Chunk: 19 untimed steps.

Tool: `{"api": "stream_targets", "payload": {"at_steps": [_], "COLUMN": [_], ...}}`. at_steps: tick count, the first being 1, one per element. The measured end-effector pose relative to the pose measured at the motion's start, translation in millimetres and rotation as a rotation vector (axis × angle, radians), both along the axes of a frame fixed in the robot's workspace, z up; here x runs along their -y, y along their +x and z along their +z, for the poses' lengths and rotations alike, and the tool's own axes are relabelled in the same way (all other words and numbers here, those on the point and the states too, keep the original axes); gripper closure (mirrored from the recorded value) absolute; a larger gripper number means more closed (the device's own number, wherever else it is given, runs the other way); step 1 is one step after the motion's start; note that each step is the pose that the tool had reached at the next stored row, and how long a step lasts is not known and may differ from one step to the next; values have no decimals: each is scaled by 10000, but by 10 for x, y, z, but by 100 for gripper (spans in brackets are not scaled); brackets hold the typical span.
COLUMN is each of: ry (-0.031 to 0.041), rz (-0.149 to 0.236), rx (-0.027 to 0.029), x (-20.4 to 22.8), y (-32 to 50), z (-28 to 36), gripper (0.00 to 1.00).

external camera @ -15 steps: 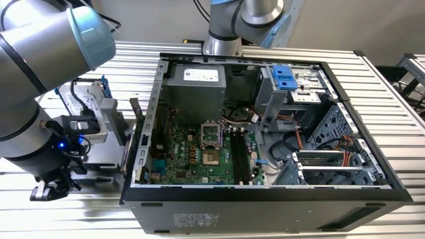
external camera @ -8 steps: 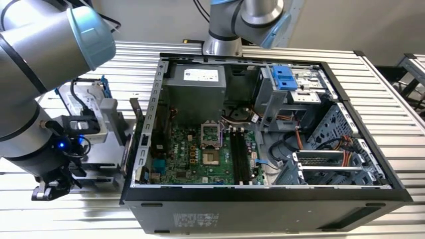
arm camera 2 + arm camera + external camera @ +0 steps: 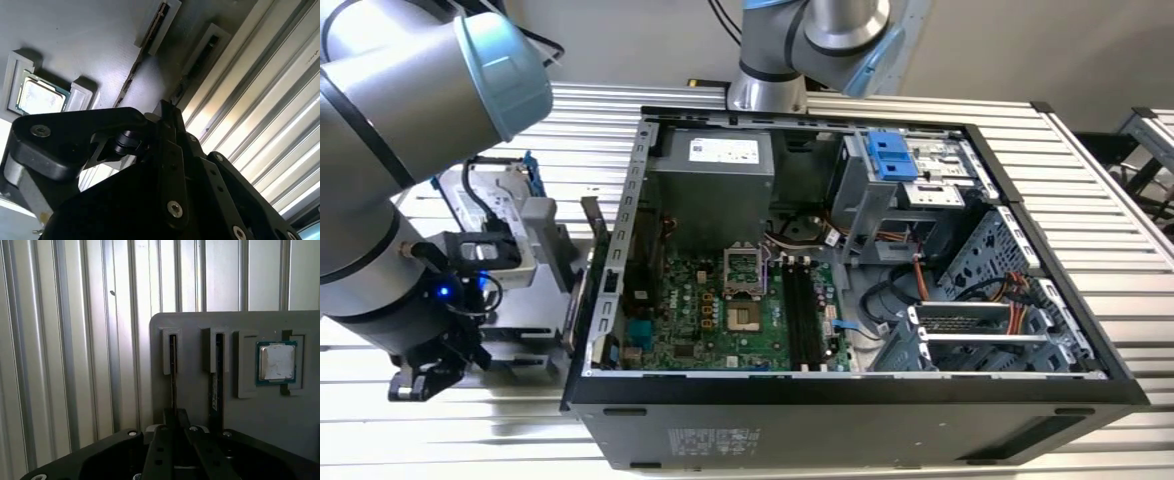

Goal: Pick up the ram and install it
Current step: 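Pick up the ram and move it above insertion slot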

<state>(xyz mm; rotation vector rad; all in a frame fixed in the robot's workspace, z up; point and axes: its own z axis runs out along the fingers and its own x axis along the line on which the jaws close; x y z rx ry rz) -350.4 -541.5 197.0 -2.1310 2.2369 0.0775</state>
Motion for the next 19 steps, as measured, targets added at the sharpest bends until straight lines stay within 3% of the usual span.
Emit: {"api": "stream_targets", "payload": {"at_steps": [6,19], "ry": [2,0], "rz": [1,-2], "rx": [2,-1], "x": [0,-12], "y": [0,1], "z": [23,593], "gripper": [100,100]}}
